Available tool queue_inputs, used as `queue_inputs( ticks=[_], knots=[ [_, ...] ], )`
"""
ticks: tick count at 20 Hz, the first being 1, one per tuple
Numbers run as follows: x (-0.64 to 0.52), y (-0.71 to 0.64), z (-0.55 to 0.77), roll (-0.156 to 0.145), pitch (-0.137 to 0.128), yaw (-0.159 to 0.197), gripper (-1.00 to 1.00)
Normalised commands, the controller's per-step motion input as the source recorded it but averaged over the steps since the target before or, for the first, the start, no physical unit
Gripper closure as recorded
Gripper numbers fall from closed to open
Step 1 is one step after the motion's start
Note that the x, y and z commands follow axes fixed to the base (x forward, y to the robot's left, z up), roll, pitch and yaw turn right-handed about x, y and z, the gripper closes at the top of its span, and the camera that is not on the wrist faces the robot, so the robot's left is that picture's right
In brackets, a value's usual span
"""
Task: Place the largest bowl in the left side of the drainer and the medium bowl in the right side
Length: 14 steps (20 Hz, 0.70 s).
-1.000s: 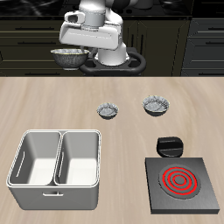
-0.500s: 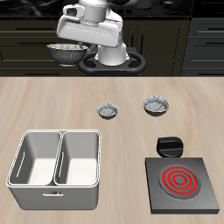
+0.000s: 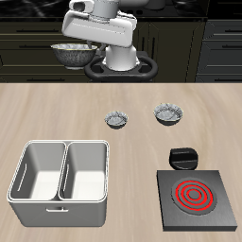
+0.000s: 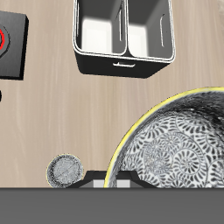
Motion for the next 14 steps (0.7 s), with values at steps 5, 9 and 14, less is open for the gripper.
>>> queue_inputs(
  ticks=[5, 9, 14],
  knots=[
    [0.35, -0.09, 0.24, 0.002, 0.019, -0.020, 1.00],
    [0.40, -0.18, 0.16, -0.022, 0.034, -0.047, 1.00],
    [0.41, 0.16, 0.10, 0.014, 0.021, 0.015, 1.00]
  ],
)
